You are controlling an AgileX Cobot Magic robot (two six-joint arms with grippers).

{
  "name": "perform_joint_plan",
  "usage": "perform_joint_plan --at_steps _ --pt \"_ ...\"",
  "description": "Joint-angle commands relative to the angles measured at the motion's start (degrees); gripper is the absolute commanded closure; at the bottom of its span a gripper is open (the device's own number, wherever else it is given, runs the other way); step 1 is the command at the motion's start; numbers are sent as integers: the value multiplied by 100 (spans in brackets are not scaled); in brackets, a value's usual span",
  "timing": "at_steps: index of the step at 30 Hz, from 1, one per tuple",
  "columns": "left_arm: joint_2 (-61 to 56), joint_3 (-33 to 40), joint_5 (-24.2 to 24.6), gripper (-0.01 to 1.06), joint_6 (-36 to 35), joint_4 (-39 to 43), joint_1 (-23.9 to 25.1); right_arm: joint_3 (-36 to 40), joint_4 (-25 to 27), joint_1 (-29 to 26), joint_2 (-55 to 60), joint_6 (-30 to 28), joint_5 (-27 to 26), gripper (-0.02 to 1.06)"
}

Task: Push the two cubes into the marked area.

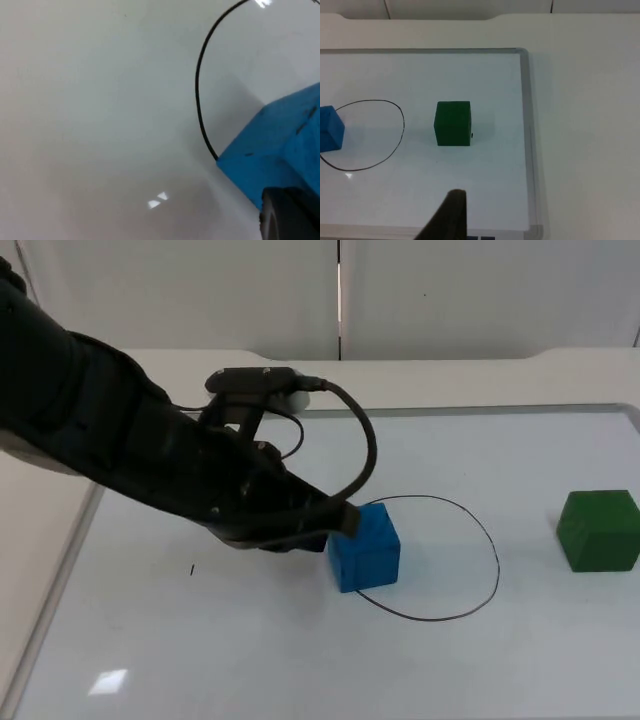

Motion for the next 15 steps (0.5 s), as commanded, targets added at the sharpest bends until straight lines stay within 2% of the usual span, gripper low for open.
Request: perform_joint_plan --at_steps 1,4,7,15 --pt "20 -83 -15 105 -1 -56 -30 18 -10 -33 -10 -8 -42 -1" --pt "110 -136 23 105 -25 -56 -30 18 -10 -33 -10 -8 -42 -1" --pt "270 -167 293 105 -82 -56 -30 18 -10 -33 -10 -8 -42 -1" --pt "301 -170 306 105 -131 -56 -53 18 -10 -33 -10 -8 -42 -1"
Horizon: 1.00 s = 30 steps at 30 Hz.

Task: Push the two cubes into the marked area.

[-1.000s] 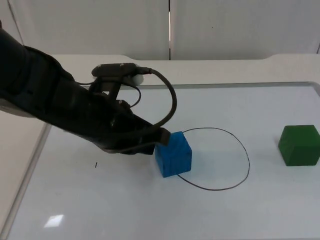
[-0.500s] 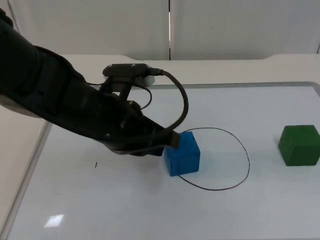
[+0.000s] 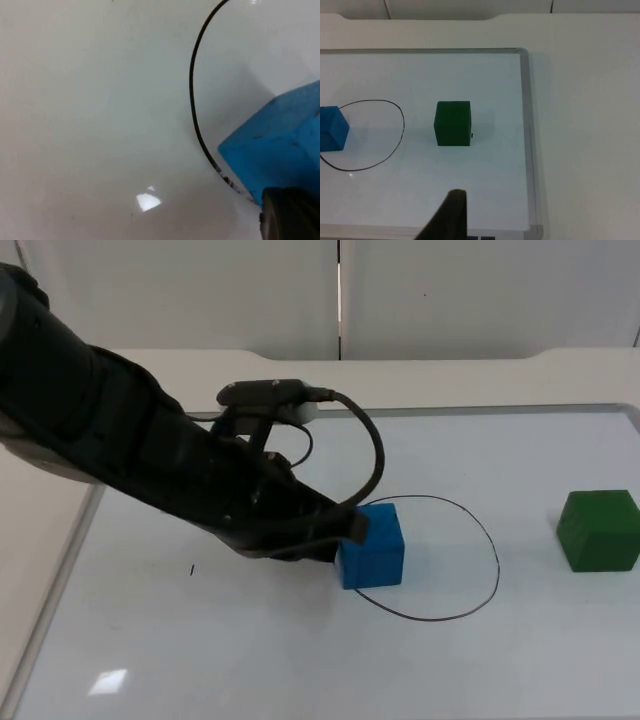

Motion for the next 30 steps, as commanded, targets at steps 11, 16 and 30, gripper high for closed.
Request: perform_joint_plan --at_steps 11,16,30 --pt "107 -146 98 105 -50 -56 -170 18 -10 -33 -10 -8 -42 -1" --pt "107 -238 212 105 -50 -56 -170 18 -10 -33 -10 -8 -42 -1" --pt "-468 -250 201 105 -668 606 298 18 4 -33 -10 -8 -42 -1"
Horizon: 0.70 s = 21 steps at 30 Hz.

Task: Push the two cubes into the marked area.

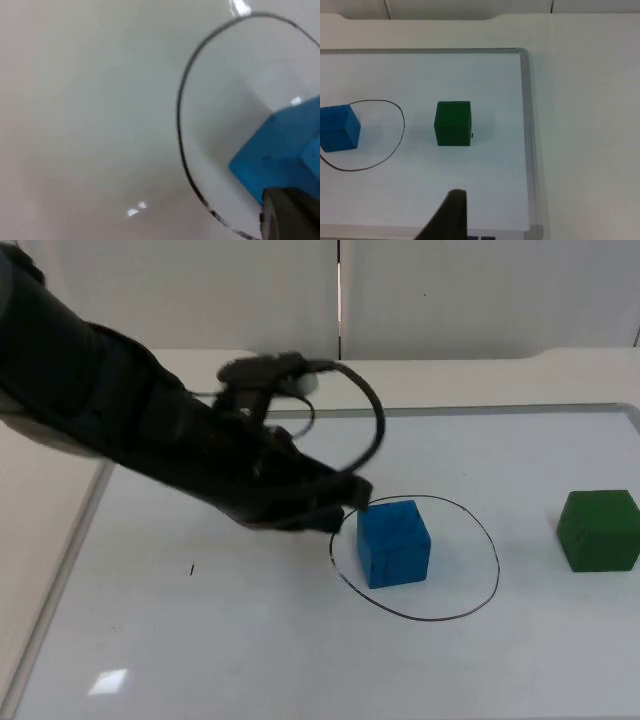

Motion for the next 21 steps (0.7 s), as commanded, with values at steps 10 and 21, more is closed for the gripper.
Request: perform_joint_plan --at_steps 10,21 --pt "-2126 -21 -193 105 -1530 1683 466 18 4 -33 -10 -8 -42 -1" --pt "-4087 -21 -43 105 -4553 4588 466 18 4 -33 -10 -8 -42 -1"
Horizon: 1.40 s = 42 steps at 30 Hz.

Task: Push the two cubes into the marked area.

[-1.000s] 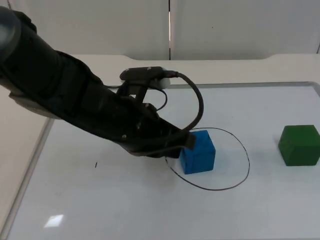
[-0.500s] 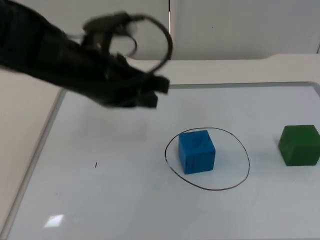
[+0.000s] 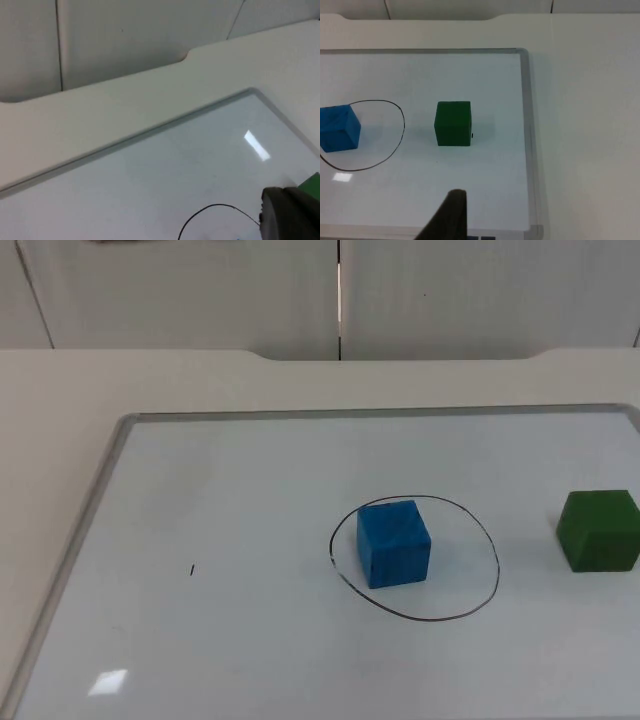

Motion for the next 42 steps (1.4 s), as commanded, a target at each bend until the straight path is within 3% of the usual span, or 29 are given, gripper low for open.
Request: perform_joint_plan --at_steps 1,9,15,24,42 --pt "-486 -21 215 105 -1088 1169 10 18 4 -33 -10 -8 -42 -1" --pt "-1601 -10 858 105 -2494 2486 10 18 -8 -33 -10 -8 -42 -1" --pt "-2298 -10 1188 105 -2776 2765 10 18 -8 -33 -10 -8 -42 -1" --pt "-3328 37 1993 105 -3877 4107 10 18 -8 -33 -10 -8 -42 -1" --pt "-5393 2052 2441 105 -4214 4580 10 18 2 -33 -10 -8 -42 -1"
